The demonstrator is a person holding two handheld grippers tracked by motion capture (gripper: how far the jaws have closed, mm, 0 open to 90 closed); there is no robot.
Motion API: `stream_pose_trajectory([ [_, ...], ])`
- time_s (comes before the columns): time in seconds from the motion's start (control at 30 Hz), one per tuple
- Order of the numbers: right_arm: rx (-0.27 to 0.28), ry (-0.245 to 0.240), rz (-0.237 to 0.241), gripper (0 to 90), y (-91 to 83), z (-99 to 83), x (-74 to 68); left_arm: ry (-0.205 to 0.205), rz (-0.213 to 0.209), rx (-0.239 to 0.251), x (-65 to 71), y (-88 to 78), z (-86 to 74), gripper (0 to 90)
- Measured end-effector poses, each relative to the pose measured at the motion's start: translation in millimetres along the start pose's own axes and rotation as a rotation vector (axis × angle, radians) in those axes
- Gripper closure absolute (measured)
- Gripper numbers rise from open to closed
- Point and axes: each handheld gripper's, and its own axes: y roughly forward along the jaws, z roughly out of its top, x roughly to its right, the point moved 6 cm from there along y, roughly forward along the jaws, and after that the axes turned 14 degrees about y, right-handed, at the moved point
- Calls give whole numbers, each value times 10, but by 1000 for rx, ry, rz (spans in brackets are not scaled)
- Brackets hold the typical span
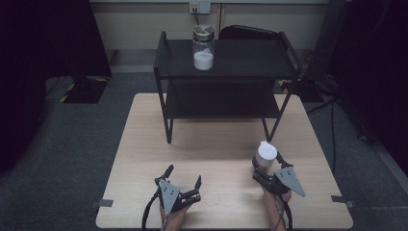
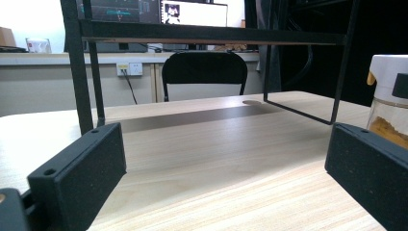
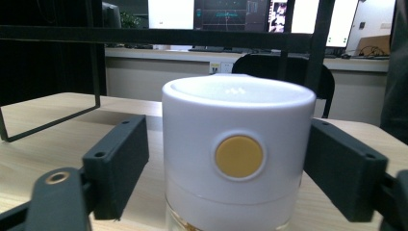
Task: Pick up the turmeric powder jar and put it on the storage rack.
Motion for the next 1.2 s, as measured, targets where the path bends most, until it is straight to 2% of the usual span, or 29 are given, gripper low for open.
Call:
stream_pose_trajectory([
  [0.2,-16,1,-18,296,7,6,5,0,0,0,0,0,0,0],
  [0.57,-43,11,-1,302,11,59,46,0,7,-2,8,0,2,0],
  [0.7,-52,15,-8,303,6,80,36,0,7,-2,8,0,2,0],
  [0.97,-64,7,-17,304,2,108,19,0,7,-2,8,0,2,0],
  [1.2,-90,-2,2,305,-20,170,40,0,7,-2,8,0,2,0],
])
